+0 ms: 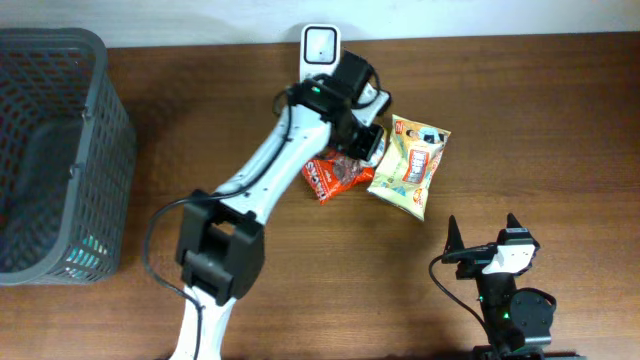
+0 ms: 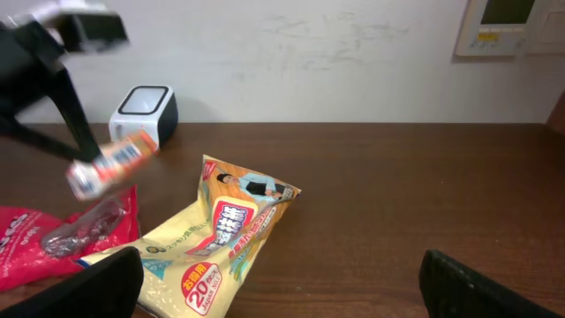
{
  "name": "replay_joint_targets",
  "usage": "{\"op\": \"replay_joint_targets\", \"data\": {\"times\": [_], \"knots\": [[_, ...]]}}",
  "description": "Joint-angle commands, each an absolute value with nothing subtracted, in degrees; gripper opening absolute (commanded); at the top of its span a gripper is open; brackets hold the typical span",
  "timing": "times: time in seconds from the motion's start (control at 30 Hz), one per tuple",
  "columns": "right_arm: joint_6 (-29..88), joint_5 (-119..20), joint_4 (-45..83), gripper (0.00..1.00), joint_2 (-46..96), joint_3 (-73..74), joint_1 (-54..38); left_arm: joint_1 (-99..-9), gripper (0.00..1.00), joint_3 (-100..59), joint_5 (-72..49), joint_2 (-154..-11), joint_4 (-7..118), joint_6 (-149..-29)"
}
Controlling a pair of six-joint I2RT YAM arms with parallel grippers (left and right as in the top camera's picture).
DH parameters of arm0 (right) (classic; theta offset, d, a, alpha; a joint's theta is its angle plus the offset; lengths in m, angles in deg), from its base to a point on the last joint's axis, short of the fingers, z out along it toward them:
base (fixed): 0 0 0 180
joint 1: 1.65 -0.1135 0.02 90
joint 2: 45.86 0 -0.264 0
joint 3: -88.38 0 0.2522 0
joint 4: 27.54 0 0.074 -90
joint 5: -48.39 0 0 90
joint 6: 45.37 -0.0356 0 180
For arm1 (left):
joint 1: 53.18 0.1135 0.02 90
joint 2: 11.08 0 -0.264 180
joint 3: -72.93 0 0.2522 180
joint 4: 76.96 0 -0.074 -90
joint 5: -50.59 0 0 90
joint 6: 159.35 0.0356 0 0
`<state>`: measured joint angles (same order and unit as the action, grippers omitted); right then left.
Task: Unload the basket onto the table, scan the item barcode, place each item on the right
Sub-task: 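Drop the orange juice box onto the snack bags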
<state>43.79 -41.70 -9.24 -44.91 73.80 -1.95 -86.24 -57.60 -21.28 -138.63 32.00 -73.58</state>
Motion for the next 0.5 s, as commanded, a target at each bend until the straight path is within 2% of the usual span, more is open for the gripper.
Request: {"op": "replay_joint_targets", "data": {"times": [0.0, 0.03, 0.1, 0.23, 0.3, 0.37, 0.47], "knots": [[43.94, -41.99, -9.20, 0.98, -45.13, 74.30, -1.62, -87.27, 0.33, -57.86, -22.85, -140.42, 32.26, -72.66], [43.94, -41.99, -9.20, 0.98, -45.13, 74.30, -1.62, -87.11, 0.55, -58.10, -24.51, -140.36, 32.11, -72.64], [43.94, -41.99, -9.20, 0.98, -45.13, 74.30, -1.62, -86.39, 0.68, -60.92, -24.86, -140.05, 29.84, -72.68], [43.94, -41.99, -9.22, 0.98, -45.13, 74.30, -1.62, -81.85, 0.72, -75.28, -27.37, -137.36, 20.05, -72.68], [43.94, -41.99, -9.20, 0.98, -45.13, 74.30, -1.62, -76.58, 0.80, -88.77, -30.87, -134.28, 11.24, -72.66], [43.94, -42.01, -9.20, 0.98, -45.13, 74.30, -1.62, -72.32, 1.00, -96.44, -33.10, -132.21, 6.85, -72.70], [43.94, -42.01, -9.22, 0.98, -45.13, 74.30, -1.62, -61.96, 0.99, -105.47, -34.76, -128.05, -1.57, -72.72]]}}
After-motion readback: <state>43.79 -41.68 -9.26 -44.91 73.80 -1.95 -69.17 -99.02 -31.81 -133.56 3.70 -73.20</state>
